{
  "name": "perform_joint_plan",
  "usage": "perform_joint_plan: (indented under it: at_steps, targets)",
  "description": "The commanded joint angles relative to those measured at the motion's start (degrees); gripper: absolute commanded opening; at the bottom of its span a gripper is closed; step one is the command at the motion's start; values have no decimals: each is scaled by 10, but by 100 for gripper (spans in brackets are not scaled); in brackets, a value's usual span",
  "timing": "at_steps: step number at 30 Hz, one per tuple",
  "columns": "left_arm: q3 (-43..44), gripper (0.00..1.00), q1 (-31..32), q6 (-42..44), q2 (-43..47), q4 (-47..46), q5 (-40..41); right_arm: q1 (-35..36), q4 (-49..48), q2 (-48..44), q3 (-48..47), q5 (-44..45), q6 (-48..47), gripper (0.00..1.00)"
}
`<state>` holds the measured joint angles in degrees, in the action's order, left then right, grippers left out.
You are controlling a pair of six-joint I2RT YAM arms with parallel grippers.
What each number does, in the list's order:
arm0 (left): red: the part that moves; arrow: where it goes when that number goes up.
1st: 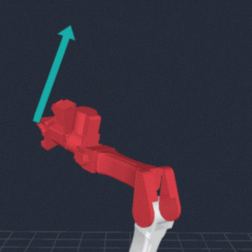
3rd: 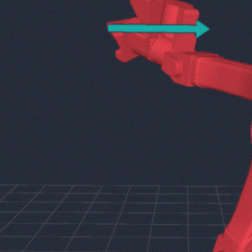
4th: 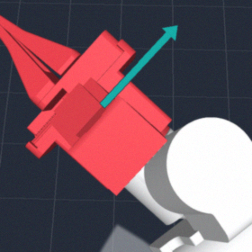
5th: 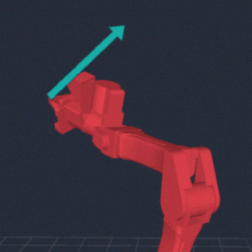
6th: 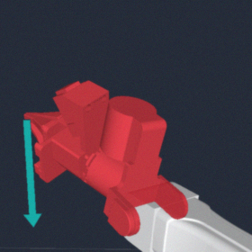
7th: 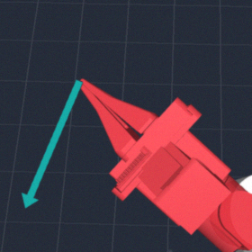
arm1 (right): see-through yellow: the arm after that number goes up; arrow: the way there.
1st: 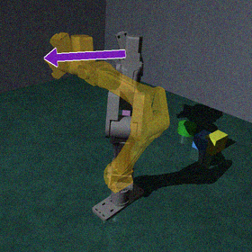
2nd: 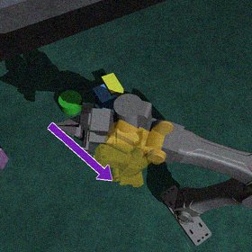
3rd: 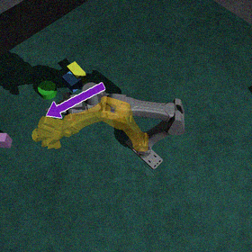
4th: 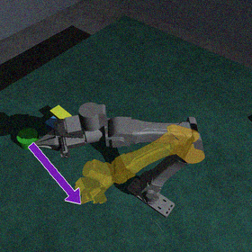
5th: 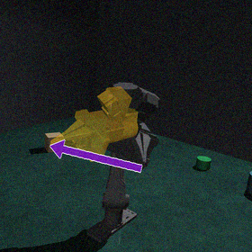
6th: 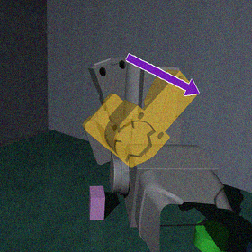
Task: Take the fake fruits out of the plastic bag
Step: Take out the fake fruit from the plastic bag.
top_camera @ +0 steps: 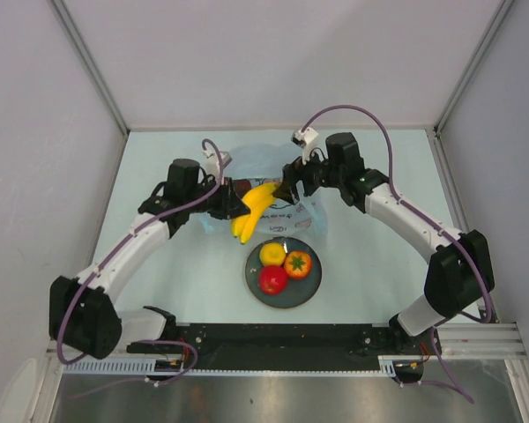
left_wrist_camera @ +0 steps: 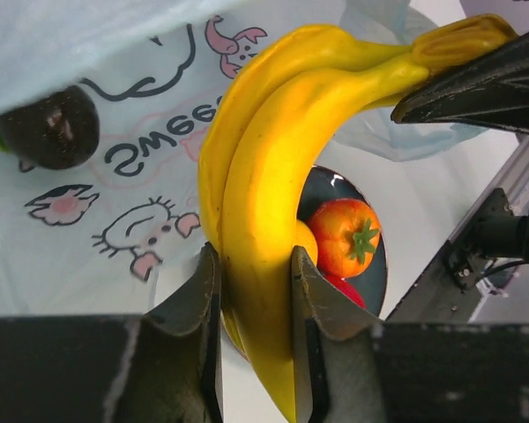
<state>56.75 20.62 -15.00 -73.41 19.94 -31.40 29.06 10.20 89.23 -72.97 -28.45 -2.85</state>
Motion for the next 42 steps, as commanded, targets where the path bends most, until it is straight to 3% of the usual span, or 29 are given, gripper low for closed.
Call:
perform_joint_plan:
  at_steps: [1,9,14,17,22,26,29,38,42]
  targets:
    - [-69,0,11,126,95,83,-66,-48,-54,19,-15,44,21,91]
    - [-89,0,71,239,76,84,-3,-44,-90,71,-22,147,7,89]
    - [-50,0,107,342,43,82,51,-63,-115,110,-45,183,-29,88]
    - [-20,0,107,323,40,72,68,-67,-121,131,-61,203,-44,87]
    - [29,0,94,218,51,53,111,-68,-105,136,-69,187,-50,86]
    - [56,0,79,211,21,66,173,-80,-4,102,-72,30,-88,92]
    - [57,0,78,219,4,48,190,-81,60,70,-72,-35,-127,100]
    - [78,0,78,207,-47,17,194,-86,210,10,-74,-241,-232,100]
    - [94,0,78,207,-60,14,186,-81,269,0,-71,-254,-284,100]
